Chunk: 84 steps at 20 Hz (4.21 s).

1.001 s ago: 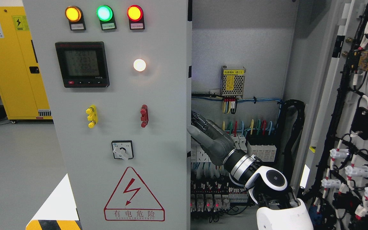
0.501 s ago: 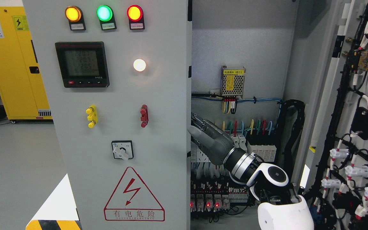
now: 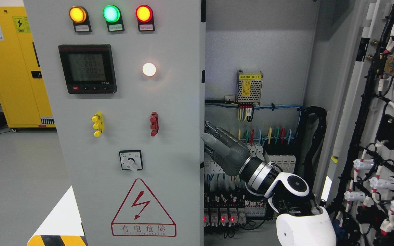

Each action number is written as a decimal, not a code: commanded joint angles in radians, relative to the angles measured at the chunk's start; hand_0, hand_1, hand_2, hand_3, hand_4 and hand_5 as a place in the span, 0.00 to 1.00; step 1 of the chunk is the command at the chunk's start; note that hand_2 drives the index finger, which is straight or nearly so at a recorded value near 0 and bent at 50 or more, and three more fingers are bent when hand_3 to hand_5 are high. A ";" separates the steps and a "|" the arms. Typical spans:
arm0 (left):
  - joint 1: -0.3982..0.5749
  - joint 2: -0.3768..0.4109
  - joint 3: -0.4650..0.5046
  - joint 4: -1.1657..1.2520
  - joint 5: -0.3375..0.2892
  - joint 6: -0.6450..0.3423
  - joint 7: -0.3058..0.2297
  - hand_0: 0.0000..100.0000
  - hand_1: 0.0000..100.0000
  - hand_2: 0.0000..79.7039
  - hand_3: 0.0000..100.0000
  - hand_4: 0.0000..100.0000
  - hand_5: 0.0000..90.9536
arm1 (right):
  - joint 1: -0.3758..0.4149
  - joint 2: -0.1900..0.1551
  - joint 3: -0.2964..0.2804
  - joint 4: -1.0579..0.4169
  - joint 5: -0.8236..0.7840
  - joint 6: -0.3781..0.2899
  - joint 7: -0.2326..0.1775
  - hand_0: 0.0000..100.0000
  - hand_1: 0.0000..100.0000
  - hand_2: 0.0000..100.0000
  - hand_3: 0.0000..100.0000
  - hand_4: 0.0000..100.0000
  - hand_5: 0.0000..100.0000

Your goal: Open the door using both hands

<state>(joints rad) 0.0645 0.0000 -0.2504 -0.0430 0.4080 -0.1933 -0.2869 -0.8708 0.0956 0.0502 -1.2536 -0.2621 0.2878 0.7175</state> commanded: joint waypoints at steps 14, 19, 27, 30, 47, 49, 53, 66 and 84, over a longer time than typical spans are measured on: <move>-0.002 0.008 -0.001 -0.003 0.000 0.000 0.000 0.12 0.56 0.00 0.00 0.00 0.00 | -0.005 -0.004 -0.024 -0.012 -0.014 0.056 0.066 0.00 0.50 0.04 0.00 0.00 0.00; -0.002 0.008 -0.001 -0.005 0.000 0.000 0.000 0.12 0.56 0.00 0.00 0.00 0.00 | -0.007 -0.004 -0.024 -0.010 -0.019 0.057 0.099 0.00 0.50 0.04 0.00 0.00 0.00; -0.002 0.005 -0.001 -0.005 0.000 0.000 0.000 0.12 0.56 0.00 0.00 0.00 0.00 | -0.008 -0.005 -0.024 -0.013 -0.020 0.080 0.103 0.00 0.50 0.04 0.00 0.00 0.00; -0.002 0.003 -0.001 -0.005 0.000 0.000 0.000 0.12 0.56 0.00 0.00 0.00 0.00 | -0.010 -0.004 -0.023 -0.013 -0.026 0.083 0.108 0.00 0.50 0.04 0.00 0.00 0.00; -0.002 0.011 0.000 -0.006 0.000 0.000 0.000 0.12 0.56 0.00 0.00 0.00 0.00 | 0.110 -0.062 0.019 -0.190 -0.103 0.085 0.122 0.00 0.50 0.04 0.00 0.00 0.00; -0.003 0.011 0.000 -0.006 0.002 0.000 0.000 0.12 0.56 0.00 0.00 0.00 0.00 | 0.144 -0.063 0.057 -0.237 -0.104 0.085 0.122 0.00 0.50 0.04 0.00 0.00 0.00; -0.002 0.009 0.000 -0.006 0.002 0.000 0.000 0.12 0.56 0.00 0.00 0.00 0.00 | 0.243 -0.065 0.138 -0.345 -0.104 0.100 0.122 0.00 0.50 0.04 0.00 0.00 0.00; -0.002 0.011 0.002 -0.005 0.002 0.000 0.000 0.12 0.56 0.00 0.00 0.00 0.00 | 0.558 -0.056 0.503 -0.512 -0.094 0.083 0.036 0.00 0.50 0.04 0.00 0.00 0.00; -0.002 0.008 0.002 -0.005 0.002 0.000 0.000 0.12 0.56 0.00 0.00 0.00 0.00 | 0.563 0.047 0.709 -0.461 -0.081 0.059 -0.010 0.00 0.50 0.04 0.00 0.00 0.00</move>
<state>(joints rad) 0.0629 0.0000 -0.2487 -0.0477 0.4098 -0.1930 -0.2862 -0.3046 0.0997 0.6160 -1.7068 -0.3450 0.3605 0.7093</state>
